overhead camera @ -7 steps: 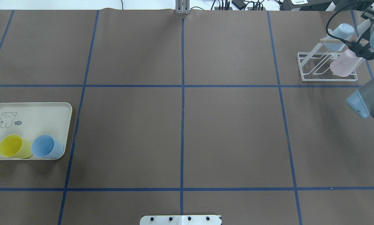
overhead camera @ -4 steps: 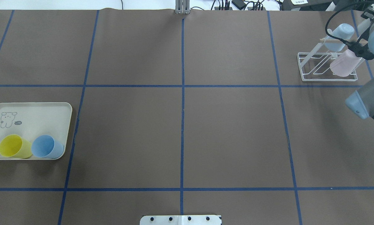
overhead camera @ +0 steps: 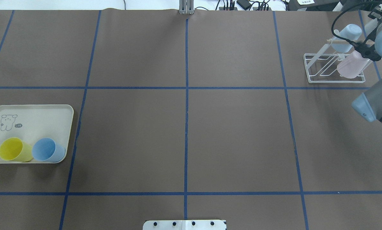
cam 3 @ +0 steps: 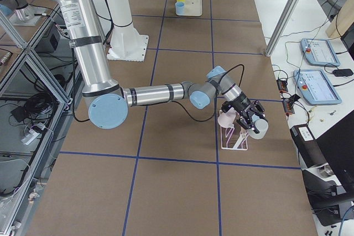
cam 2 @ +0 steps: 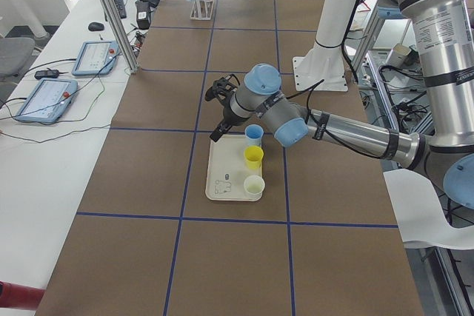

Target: Transfer IKEA cup to right arm and place on rack

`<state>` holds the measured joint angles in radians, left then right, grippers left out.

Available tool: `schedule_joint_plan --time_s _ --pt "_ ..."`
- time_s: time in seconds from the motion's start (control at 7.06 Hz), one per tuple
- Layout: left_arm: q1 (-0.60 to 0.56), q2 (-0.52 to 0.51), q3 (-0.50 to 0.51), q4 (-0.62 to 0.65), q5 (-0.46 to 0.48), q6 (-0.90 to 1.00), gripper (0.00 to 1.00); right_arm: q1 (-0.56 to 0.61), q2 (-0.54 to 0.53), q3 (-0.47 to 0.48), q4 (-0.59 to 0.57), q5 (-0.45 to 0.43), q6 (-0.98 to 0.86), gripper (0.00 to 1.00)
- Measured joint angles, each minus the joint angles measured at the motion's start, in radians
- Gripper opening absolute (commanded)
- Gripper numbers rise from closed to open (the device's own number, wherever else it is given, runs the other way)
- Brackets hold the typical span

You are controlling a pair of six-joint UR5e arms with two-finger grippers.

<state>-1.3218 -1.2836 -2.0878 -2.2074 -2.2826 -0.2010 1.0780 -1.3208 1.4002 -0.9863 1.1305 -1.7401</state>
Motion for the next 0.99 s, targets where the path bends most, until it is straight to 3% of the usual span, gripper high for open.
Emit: schedule_joint_plan --time_s 0.43,0.71,0.85,0.99 --pt "0.000 0.001 0.000 0.000 0.000 0.000 1.00 -0.015 -0.001 0.000 0.000 -0.029 0.006 0.56" --pt "0.000 0.001 0.000 0.000 0.000 0.000 1.00 -0.019 -0.001 0.000 0.000 -0.036 0.009 0.78" --pt "0.000 0.001 0.000 0.000 -0.001 0.000 1.00 -0.019 -0.002 0.000 0.000 -0.036 0.019 0.94" --pt "0.000 0.001 0.000 0.000 -0.001 0.000 1.00 -0.019 -0.002 0.000 0.000 -0.036 0.036 0.96"
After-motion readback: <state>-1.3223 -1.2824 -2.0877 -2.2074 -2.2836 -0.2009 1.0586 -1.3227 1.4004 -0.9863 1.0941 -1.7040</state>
